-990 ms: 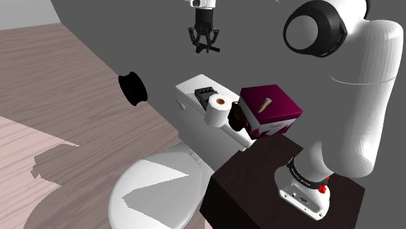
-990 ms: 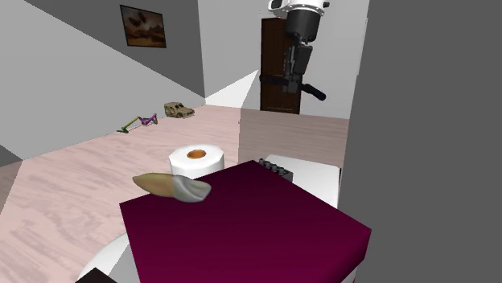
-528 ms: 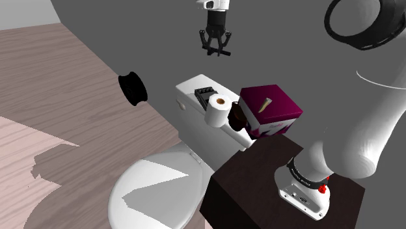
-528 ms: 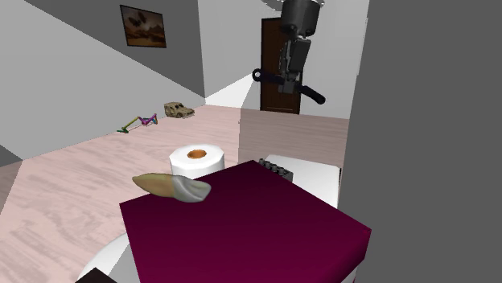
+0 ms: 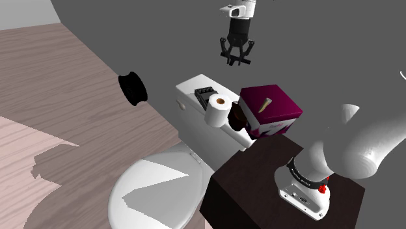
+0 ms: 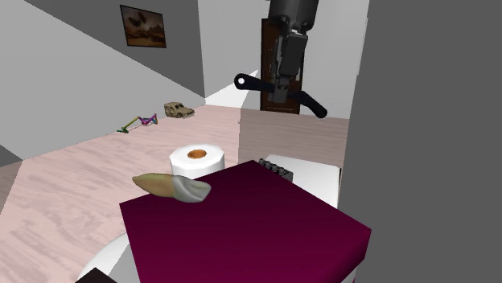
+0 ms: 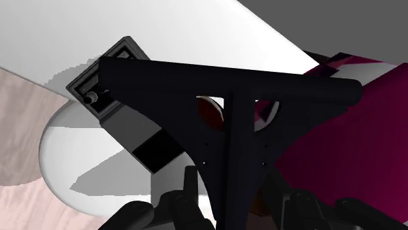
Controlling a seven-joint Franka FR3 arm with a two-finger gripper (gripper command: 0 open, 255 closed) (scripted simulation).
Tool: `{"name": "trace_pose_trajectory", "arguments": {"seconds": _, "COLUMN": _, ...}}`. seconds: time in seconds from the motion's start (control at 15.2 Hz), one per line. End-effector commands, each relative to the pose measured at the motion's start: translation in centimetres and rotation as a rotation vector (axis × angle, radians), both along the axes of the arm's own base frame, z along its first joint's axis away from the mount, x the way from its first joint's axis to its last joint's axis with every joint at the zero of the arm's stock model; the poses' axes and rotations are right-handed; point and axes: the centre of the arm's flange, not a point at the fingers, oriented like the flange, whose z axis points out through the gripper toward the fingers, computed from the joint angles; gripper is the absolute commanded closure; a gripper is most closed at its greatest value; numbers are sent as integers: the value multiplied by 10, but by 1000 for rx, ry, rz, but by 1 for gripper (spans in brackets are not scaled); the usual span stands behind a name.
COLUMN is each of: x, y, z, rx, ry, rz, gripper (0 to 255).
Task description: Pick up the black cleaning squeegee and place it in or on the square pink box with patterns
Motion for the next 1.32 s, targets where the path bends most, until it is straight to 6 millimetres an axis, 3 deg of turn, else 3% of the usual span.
{"name": "trace_pose_trajectory", "arguments": {"seconds": 0.0, "x": -27, "y": -4, "z": -3, "rx": 0, "ry": 0, "rz": 2, "gripper": 255}}
{"name": "trace_pose_trajectory", "arguments": {"seconds": 0.92, "x": -206, "y": -35, "z": -7, "rx": 0, "ry": 0, "rz": 2, "gripper": 255}}
{"name": "trace_pose_trajectory", "arguments": {"seconds": 1.25, "x": -206, "y": -35, "z": -34, "rx": 0, "ry": 0, "rz": 2, "gripper": 255}}
